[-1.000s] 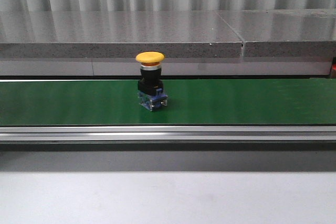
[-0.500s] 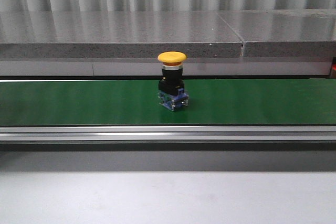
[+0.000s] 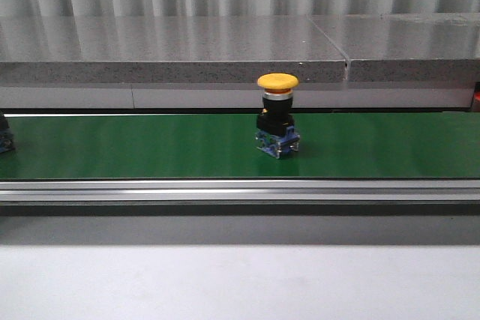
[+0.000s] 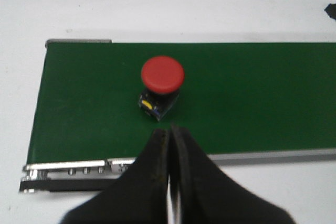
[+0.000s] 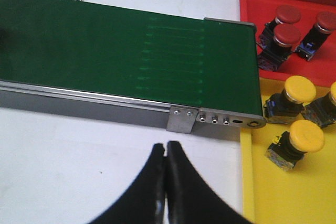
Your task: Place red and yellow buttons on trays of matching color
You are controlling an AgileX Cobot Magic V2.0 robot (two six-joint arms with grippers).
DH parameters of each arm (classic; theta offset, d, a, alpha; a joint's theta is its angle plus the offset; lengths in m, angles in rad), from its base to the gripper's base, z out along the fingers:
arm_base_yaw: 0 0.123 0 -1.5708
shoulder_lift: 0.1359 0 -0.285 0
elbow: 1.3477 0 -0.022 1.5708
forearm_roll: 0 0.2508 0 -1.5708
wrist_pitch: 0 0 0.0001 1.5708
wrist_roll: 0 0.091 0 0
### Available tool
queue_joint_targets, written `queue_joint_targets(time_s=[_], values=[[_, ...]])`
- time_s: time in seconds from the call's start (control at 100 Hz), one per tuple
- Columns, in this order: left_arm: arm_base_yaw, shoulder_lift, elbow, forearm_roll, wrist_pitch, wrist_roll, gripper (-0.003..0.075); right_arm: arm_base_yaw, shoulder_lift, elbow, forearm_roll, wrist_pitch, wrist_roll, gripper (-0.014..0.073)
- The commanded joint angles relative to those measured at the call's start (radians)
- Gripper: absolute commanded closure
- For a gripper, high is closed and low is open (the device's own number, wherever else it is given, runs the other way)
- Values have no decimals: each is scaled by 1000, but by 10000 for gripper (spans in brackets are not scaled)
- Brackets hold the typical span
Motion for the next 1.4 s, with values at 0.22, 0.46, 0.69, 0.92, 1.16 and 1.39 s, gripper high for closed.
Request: queue_joint_targets(time_s=[0.22,0.46,0.69,0.92,1.16,1.39], values=[[-7,-180,90,-20,69,6,740,2,5,-22,4,-63,-10,660],[-7,-271,141,-11,78,6,740,2,5,-22,4,-63,-10,660],[-7,-287,143,-11,113,6,740,2,5,-22,4,-63,-10,660],[-7,-287,143,-11,113,6,740,2,5,-22,4,-63,-10,660],[-7,-287,143,-11,113,6,740,2,5,-22,4,-63,-10,660],[-7,-287,143,-11,113,6,740,2,5,-22,4,-63,-10,660]])
